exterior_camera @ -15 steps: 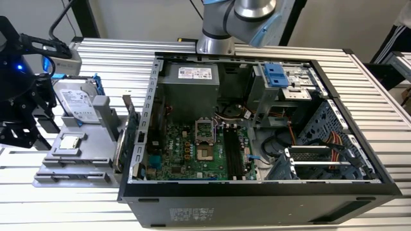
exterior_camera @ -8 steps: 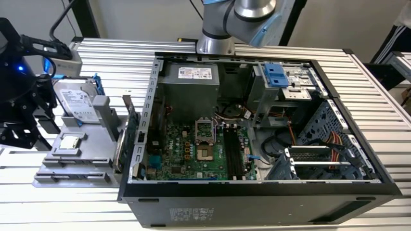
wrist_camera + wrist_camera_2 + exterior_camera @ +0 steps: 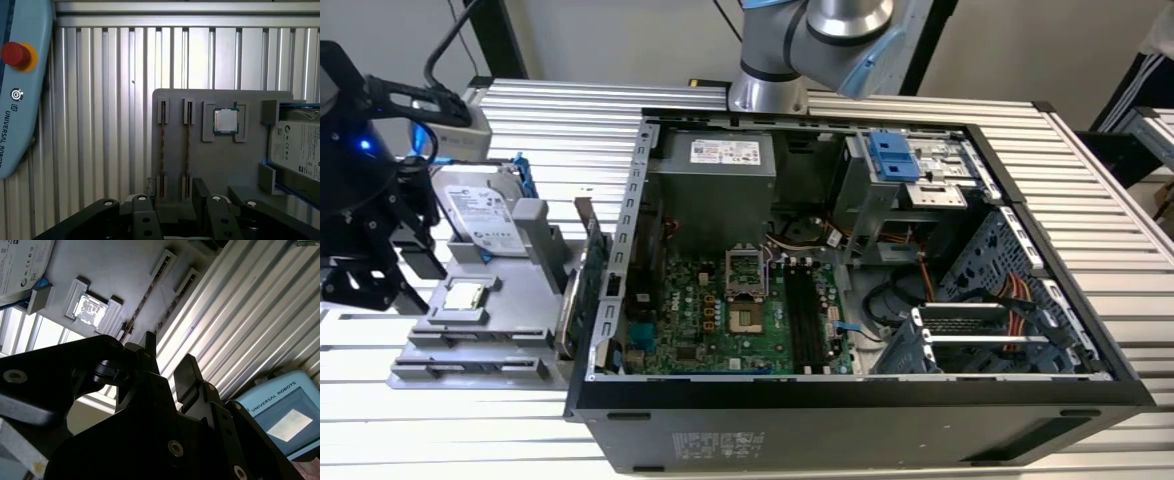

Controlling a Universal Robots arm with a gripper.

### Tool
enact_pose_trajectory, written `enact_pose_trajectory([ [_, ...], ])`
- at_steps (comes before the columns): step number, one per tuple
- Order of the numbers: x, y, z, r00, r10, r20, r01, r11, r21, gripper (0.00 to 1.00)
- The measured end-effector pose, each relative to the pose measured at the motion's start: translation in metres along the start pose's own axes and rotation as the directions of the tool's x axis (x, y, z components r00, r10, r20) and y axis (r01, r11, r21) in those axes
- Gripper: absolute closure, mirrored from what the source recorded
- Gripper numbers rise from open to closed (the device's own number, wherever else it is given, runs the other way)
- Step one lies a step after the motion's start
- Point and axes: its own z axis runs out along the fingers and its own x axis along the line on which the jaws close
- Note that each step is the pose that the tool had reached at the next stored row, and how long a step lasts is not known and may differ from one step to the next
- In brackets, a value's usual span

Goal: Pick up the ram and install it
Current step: 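Pick up the ram and move it above insertion slot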

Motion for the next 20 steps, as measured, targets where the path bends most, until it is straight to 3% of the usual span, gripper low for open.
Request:
enact_pose_trajectory([
  [9,0.0001,-0.0002,0.0016,1.0,0.0,0.0002,0.0,1.0,0.0001,0.0],
  [20,-0.0002,0.0,0.0131,1.0,0.0,0.0,0.0,1.0,0.0,0.0],
])
